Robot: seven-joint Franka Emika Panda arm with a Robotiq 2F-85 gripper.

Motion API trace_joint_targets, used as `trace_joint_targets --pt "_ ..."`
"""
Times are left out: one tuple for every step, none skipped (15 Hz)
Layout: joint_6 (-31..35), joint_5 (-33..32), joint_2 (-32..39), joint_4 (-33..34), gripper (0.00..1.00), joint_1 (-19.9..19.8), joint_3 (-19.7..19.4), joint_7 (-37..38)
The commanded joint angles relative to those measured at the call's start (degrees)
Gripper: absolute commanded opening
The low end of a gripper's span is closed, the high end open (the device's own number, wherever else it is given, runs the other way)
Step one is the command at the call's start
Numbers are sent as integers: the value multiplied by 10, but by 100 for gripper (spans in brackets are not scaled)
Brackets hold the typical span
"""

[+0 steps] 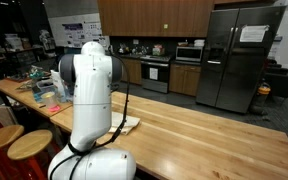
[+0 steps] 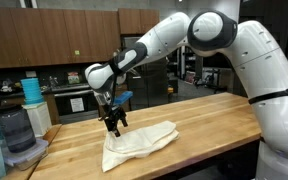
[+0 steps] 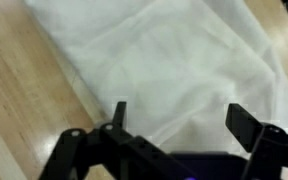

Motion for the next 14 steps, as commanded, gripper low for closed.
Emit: trace_joint_targets --pt "-51 51 -81 -74 100 -5 5 51" --pt "-66 66 -92 -88 100 -5 8 65" --pt "-89 76 -97 -93 100 -7 6 81" --pt "-103 85 -103 -104 100 -7 5 100" --pt "-115 94 -104 -109 100 -11 4 106" --pt "-128 100 -103 -114 100 -14 1 120" --pt "-136 103 -101 -118 100 -17 -2 129" --pt "-140 108 -96 -122 100 -21 -5 138" --pt "-143 109 -90 -124 100 -26 -8 141" --pt "-142 113 -86 -130 100 -31 -12 142" --pt "-139 117 -77 -132 100 -37 -16 142" --pt "-138 121 -74 -139 100 -43 -20 143" --pt "-137 121 -66 -139 100 -48 -25 143" --pt "-140 123 -59 -141 100 -53 -29 145"
